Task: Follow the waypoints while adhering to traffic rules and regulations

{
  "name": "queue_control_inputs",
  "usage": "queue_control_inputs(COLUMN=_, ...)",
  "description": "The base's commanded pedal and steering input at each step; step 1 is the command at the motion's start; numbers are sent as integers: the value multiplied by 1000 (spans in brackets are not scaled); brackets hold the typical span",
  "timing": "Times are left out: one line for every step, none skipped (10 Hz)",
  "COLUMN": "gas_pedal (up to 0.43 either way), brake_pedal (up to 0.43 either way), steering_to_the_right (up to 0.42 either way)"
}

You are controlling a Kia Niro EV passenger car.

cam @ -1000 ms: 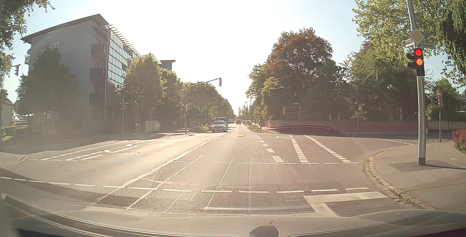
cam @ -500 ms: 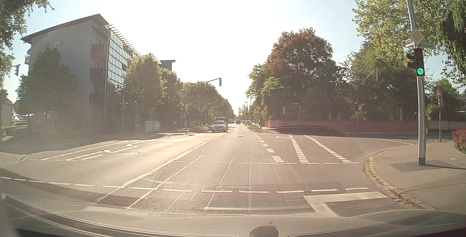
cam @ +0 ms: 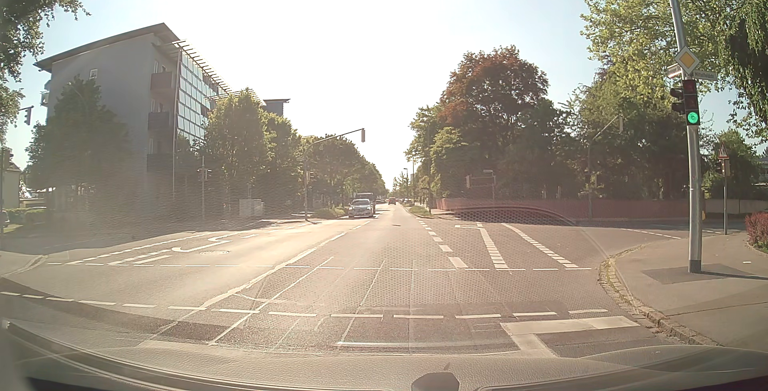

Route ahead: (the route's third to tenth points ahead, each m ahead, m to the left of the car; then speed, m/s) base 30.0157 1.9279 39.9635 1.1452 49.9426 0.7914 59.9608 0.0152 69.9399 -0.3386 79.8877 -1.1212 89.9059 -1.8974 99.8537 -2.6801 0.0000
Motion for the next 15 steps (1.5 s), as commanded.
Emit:
queue_control_inputs(gas_pedal=0, brake_pedal=256, steering_to_the_right=-7)
queue_control_inputs(gas_pedal=0, brake_pedal=256, steering_to_the_right=-7)
queue_control_inputs(gas_pedal=0, brake_pedal=256, steering_to_the_right=-7)
queue_control_inputs(gas_pedal=0, brake_pedal=256, steering_to_the_right=-7)
queue_control_inputs(gas_pedal=0, brake_pedal=256, steering_to_the_right=-7)
queue_control_inputs(gas_pedal=0, brake_pedal=256, steering_to_the_right=-8)
queue_control_inputs(gas_pedal=0, brake_pedal=256, steering_to_the_right=-7)
queue_control_inputs(gas_pedal=0, brake_pedal=256, steering_to_the_right=-7)
queue_control_inputs(gas_pedal=0, brake_pedal=256, steering_to_the_right=-7)
queue_control_inputs(gas_pedal=0, brake_pedal=256, steering_to_the_right=-7)
queue_control_inputs(gas_pedal=0, brake_pedal=256, steering_to_the_right=-7)
queue_control_inputs(gas_pedal=0, brake_pedal=256, steering_to_the_right=-7)
queue_control_inputs(gas_pedal=0, brake_pedal=256, steering_to_the_right=-7)
queue_control_inputs(gas_pedal=0, brake_pedal=250, steering_to_the_right=-8)
queue_control_inputs(gas_pedal=0, brake_pedal=244, steering_to_the_right=-7)
